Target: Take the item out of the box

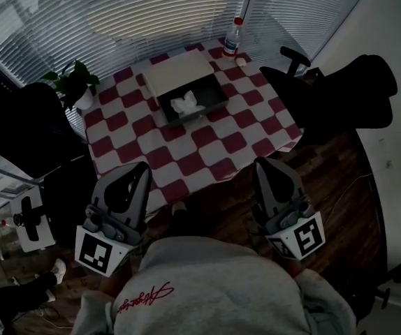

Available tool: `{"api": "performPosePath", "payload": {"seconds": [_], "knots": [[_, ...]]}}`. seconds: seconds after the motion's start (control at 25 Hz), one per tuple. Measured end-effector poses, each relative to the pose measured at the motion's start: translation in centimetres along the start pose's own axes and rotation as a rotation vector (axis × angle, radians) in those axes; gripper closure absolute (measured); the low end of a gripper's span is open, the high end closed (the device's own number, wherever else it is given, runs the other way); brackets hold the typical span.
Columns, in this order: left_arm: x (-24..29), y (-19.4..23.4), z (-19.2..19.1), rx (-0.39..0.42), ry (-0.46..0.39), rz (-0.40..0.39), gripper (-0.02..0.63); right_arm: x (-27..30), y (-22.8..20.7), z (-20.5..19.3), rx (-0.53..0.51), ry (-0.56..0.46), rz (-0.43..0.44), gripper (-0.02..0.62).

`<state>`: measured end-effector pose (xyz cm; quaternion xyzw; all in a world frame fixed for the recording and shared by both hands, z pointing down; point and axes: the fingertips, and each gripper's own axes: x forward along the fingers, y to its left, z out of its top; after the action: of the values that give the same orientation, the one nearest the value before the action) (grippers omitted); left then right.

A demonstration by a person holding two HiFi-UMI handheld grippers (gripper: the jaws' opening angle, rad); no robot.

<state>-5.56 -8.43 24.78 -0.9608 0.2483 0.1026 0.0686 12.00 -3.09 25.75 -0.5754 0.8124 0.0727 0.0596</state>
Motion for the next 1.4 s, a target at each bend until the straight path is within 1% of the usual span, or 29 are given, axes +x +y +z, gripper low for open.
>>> {"api": "performPosePath", "payload": {"seconds": [0.28, 0.4, 0.72, 1.12, 1.4], "knots": [[2.0, 3.5, -0.8, 0.009, 0.02, -0.029, 0.588, 3.9, -1.5, 0.0, -0.021, -0.012, -0.014, 0.584], [2.9, 5.1, -1.0, 0.013, 0.016, -0.04, 0.588, 5.5, -1.9, -0.1, -0.021, -0.018, -0.024, 0.584], [4.3, 8.3, -1.6, 0.003, 0.011, -0.051, 0.588, 9.1, -2.0, -1.6, -0.006, 0.0, -0.016, 0.584], [4.4, 10.6, -2.3, -0.009, 0.019, -0.037, 0.588, 12.0, -1.5, -2.4, -0.005, 0.009, 0.007, 0.584], [4.6, 11.1, -2.3, -0.005, 0.028, -0.02, 0.588, 12.8, -2.1, -2.5, 0.01, 0.013, 0.013, 0.584]]}}
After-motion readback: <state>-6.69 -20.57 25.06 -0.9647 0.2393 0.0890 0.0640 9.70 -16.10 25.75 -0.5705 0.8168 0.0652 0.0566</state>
